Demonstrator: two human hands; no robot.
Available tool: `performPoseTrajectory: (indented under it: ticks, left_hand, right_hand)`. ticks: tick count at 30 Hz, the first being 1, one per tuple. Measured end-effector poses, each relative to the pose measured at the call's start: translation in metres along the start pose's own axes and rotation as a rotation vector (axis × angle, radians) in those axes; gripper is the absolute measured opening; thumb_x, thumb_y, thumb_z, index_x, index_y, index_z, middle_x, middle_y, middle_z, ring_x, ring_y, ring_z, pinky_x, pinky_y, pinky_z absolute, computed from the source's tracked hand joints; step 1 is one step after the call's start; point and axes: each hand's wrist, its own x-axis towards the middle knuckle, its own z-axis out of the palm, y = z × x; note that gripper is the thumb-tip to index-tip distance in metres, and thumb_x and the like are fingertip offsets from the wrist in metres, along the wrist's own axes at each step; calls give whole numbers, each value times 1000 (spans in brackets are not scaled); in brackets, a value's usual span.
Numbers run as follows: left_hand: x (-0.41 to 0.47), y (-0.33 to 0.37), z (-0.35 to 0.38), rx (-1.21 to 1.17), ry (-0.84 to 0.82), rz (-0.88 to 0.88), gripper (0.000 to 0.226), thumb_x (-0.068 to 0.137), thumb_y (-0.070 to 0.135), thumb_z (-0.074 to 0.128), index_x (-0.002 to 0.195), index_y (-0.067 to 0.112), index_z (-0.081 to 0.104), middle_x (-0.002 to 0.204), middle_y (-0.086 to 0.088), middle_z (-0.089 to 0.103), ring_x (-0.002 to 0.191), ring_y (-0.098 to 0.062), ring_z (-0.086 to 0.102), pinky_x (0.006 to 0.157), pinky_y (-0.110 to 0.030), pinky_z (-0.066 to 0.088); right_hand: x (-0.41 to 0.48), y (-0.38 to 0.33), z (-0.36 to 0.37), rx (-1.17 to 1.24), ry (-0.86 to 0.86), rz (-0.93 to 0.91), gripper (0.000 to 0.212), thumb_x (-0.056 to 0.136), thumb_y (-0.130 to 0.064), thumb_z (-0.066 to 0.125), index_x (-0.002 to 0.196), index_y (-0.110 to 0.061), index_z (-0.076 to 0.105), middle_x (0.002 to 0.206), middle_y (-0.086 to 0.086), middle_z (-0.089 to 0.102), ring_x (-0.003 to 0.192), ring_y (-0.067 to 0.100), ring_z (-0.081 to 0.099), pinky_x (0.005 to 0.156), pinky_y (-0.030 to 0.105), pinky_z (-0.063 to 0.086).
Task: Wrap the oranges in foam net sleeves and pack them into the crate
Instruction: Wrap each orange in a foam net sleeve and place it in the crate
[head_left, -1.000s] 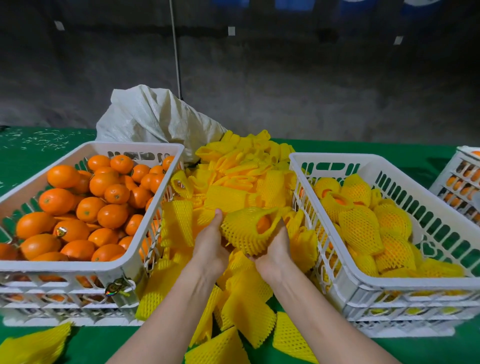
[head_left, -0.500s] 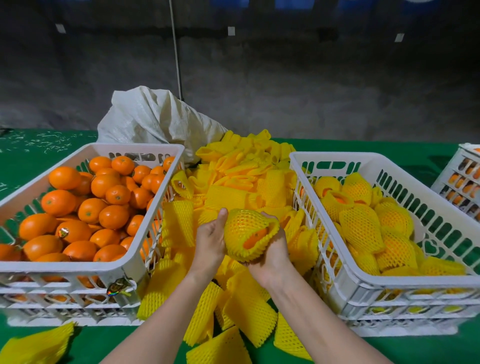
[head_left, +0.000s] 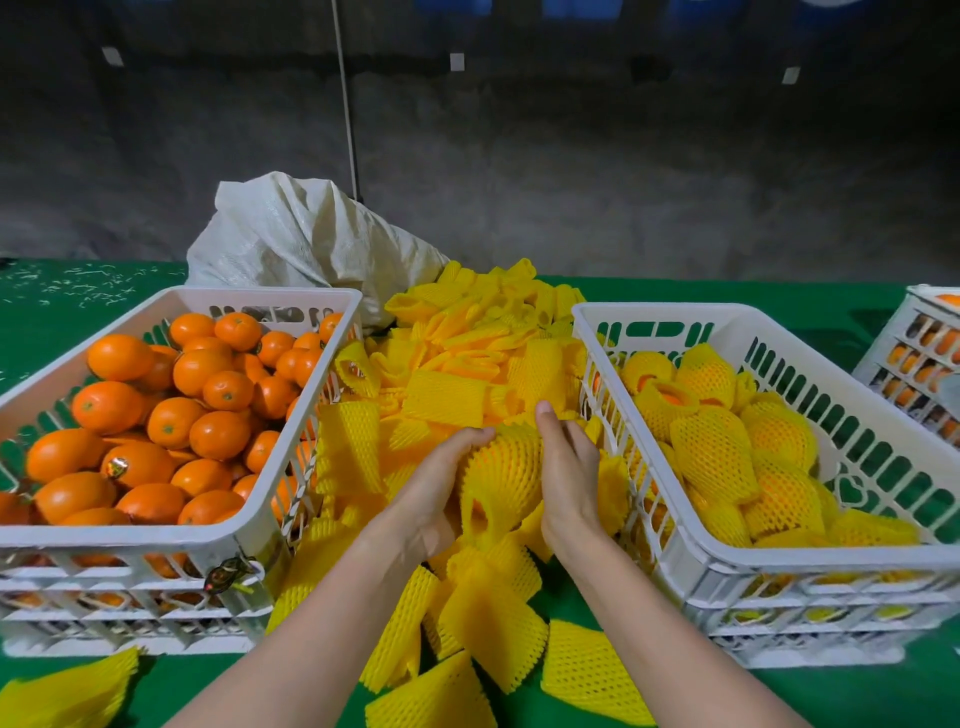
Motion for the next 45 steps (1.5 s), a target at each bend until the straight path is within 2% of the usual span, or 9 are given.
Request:
performPoseTrajectory:
  ticks: [3,15,20,24,27,30,36,40,45]
  left_hand:
    - [2,-6,2,-10,36,16,21,83,32,62,89,14,71,85,-14,73,77,-29,67,74,-38,51]
    - [-4,2,-9,85,-116,13,40,58,40,71,85,11,70,77,-13,72,66,-24,70,60,-31,54]
    - [-5,-4,-6,163,106,197,15,84,28,65,74,18,71,78,-4,72,72,-17,68,62,-27,48]
    - [-2,-2,0,135,309,350,19,91,15,59,74,18,64,72,4,68,75,-13,61,71,-31,46]
    - [-4,-2,0,207,320,463,17,96,10,51,90,16,65,96,-2,66,93,-15,60,83,-29,48]
    - [-7,-3,0,403,264,625,23,99,8,45,115,13,60,111,5,62,100,2,55,81,-9,44]
    - [-11,9,14,573,146,737,30,96,27,47,123,18,57,119,10,60,105,14,51,84,-7,42]
    - [5,19,35,-4,265,607,35,101,33,37,118,10,58,105,-5,67,101,-17,61,91,-32,47]
    - [34,-15,89,98,349,597,20,102,10,38,106,8,57,82,-4,63,61,-8,62,53,-18,51]
  right_hand:
    - [2,2,2,-15,33,-85,47,89,-41,57,55,-15,39,44,-7,37,44,9,35,48,23,33]
    - [14,-4,-1,-115,-324,-274,50,87,-20,63,49,-20,32,50,-2,25,48,7,25,48,26,20]
    - [-1,15,-8,-164,-206,-232,17,87,-42,57,89,-25,53,86,-8,54,80,4,51,64,9,39]
    - [-19,23,-13,-143,-450,-84,38,79,-64,43,117,-62,40,123,-38,38,110,-23,36,84,12,38]
    - [-31,19,-9,-192,-558,-107,47,82,-50,57,125,-56,38,123,-46,33,112,-30,28,92,12,38]
    - [-32,13,-9,-211,-518,-129,48,85,-28,68,125,-39,45,116,-37,42,103,-31,36,88,12,41]
    - [-24,-6,-19,-154,-469,-129,45,76,-15,77,105,-35,50,105,-23,52,93,-16,49,75,9,44]
    - [-14,-34,-38,-149,-388,-263,42,63,-27,78,93,-39,51,96,-24,52,83,-19,49,70,8,44]
    - [20,-68,-79,-152,-150,-422,44,67,-28,76,100,-36,47,101,-18,52,98,3,54,81,19,48]
